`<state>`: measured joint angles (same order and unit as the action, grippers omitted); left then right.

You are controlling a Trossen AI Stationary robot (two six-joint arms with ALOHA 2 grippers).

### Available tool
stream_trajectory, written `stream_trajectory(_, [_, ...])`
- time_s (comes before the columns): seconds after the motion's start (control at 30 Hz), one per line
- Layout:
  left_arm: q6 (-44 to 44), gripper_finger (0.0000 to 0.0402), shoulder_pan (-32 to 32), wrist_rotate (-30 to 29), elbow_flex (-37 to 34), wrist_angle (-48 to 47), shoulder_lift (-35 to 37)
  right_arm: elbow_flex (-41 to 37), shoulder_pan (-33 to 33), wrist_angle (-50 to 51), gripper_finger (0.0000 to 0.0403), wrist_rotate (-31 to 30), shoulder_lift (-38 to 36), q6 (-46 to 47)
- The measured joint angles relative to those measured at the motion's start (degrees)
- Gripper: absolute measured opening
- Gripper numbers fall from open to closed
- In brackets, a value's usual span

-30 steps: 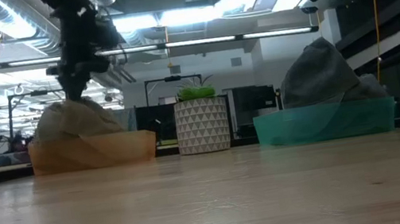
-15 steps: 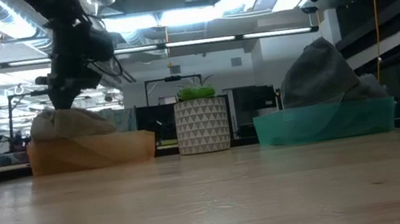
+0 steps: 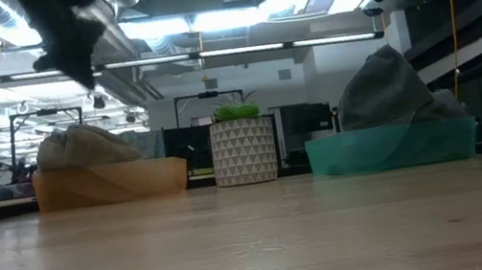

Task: Pick & Place hat
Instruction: Return to Home Position

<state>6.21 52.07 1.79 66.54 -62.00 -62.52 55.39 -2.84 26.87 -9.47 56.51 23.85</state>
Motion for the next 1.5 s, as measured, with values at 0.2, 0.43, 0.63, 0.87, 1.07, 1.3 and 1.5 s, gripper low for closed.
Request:
stream_trajectory(0.2, [2.32,0.0026,-3.54,11.58,0.0,12.69,8.01,-0.02,0.01,0.0,0.0021,0.01,0.0,3.13])
stream_trajectory(0.43, [3.5,0.0026,-14.52,14.28,0.02,27.53,13.4,0.01,0.0,0.0,0.0018,0.02,0.0,2.76])
stream_trajectory(0.63, [1.74,0.0028,-26.26,9.94,0.04,33.27,12.99,0.05,-0.02,2.66,0.0009,6.76,0.0,1.28])
stream_trajectory(0.87, [1.58,0.0024,-37.12,-1.68,0.04,33.55,9.47,-5.67,1.62,2.8,0.0008,12.06,-1.71,-1.77])
stream_trajectory(1.07, [1.97,0.0028,-42.53,-6.74,0.04,35.36,6.81,-19.97,4.8,-16.34,0.0008,12.15,-7.97,1.82])
stream_trajectory(1.3, [1.99,0.0023,-44.78,-7.28,0.04,37.83,5.45,-31.78,7.93,-31.49,0.0008,10.56,-14.95,3.15])
stream_trajectory(1.5, [3.67,0.0024,-44.93,-7.28,0.04,37.89,5.1,-38.13,9.4,-36.54,0.0008,5.02,-19.94,2.15])
